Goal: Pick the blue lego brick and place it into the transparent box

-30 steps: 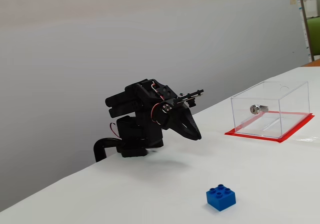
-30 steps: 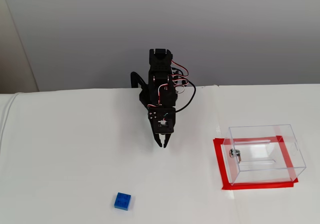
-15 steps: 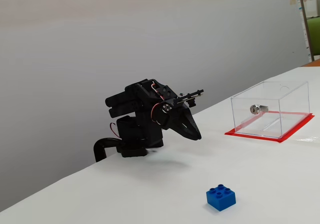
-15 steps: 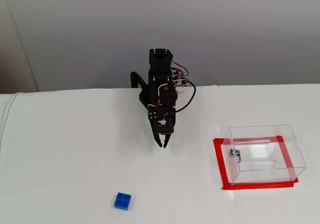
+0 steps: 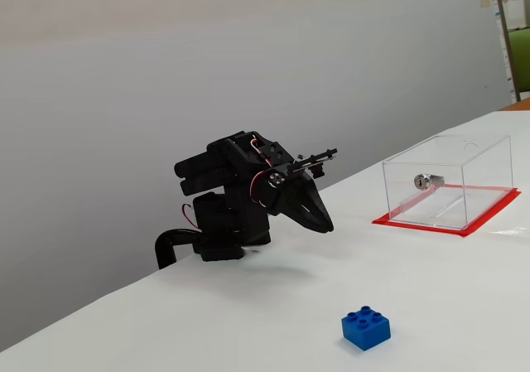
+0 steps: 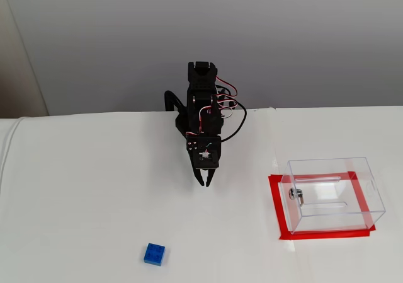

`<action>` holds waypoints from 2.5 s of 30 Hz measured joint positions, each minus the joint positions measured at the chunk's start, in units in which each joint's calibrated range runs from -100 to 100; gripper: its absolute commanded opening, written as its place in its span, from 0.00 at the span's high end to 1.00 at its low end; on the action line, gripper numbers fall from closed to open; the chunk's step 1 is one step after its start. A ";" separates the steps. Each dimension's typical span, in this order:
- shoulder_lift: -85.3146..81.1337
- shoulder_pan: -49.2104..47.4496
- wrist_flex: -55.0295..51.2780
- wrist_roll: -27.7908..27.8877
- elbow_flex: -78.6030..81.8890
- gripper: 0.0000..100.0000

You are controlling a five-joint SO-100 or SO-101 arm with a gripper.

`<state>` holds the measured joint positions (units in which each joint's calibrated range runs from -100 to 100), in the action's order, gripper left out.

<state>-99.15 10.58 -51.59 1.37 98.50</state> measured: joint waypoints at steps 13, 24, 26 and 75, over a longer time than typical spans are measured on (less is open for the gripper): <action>0.00 0.96 0.34 0.05 0.00 0.98; 0.00 15.06 0.34 -0.10 0.00 0.98; 0.00 17.63 0.51 -0.10 0.00 0.98; 0.59 26.92 0.51 -2.10 -5.56 0.98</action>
<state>-98.56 37.50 -51.07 -0.73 92.94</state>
